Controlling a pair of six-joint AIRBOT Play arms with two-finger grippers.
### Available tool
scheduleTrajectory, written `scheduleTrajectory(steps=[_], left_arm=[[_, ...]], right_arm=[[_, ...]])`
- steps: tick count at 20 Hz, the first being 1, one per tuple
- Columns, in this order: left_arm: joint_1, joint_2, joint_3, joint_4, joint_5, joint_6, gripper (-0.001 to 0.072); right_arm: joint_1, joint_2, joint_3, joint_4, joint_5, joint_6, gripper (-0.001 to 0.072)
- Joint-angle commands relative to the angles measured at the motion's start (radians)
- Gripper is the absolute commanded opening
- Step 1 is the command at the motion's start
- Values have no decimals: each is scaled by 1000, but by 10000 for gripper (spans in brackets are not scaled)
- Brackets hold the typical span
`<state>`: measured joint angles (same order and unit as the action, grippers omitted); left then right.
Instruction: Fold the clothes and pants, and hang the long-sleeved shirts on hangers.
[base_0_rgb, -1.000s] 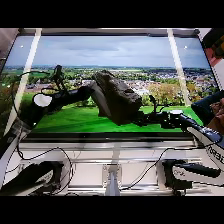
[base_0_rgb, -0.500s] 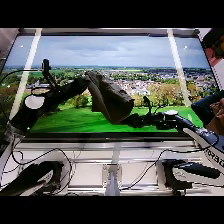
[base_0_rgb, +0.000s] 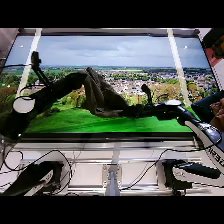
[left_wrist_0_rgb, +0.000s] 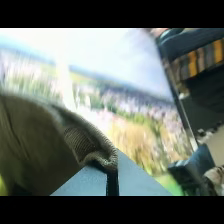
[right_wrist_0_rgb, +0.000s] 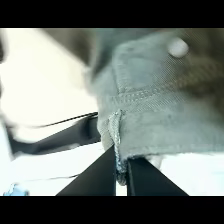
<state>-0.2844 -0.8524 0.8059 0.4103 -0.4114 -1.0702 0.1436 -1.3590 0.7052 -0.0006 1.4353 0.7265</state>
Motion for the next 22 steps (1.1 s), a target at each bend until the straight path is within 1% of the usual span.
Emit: scheduleTrajectory(steps=[1, 5, 7, 9, 11, 12, 15, 17, 19, 20, 22], left_arm=[[1, 134, 17, 1, 124, 171, 12], [1, 322, 17, 8, 335, 174, 12], [0, 391, 17, 8, 366, 174, 13], [-1, 438, 17, 13, 364, 174, 13], [-1, 463, 17, 60, 335, 173, 12], [-1, 470, 17, 60, 315, 173, 12], [-3, 495, 31, 61, 206, 174, 11], [-3, 526, 34, 61, 175, 174, 10], [-3, 566, 39, 61, 151, 173, 9], [-3, 585, 39, 61, 117, 173, 8], [-3, 608, 39, 63, -17, 159, 6]], right_arm=[[-21, 45, 203, 24, 159, 50, 43], [-21, 169, 447, 3, 8, 77, 42], [-21, 233, 564, -100, -89, 90, 43], [-21, 301, 660, -269, -207, 150, 42], [-20, 359, 731, -419, -293, 203, 42], [-20, 381, 758, -462, -309, 226, 42], [-10, 451, 806, -486, -292, 244, 42], [14, 507, 806, -515, -295, 261, 42], [44, 559, 806, -580, -293, 327, 42], [63, 581, 805, -627, -289, 370, 42], [113, 614, 804, -731, -247, 491, 42]])
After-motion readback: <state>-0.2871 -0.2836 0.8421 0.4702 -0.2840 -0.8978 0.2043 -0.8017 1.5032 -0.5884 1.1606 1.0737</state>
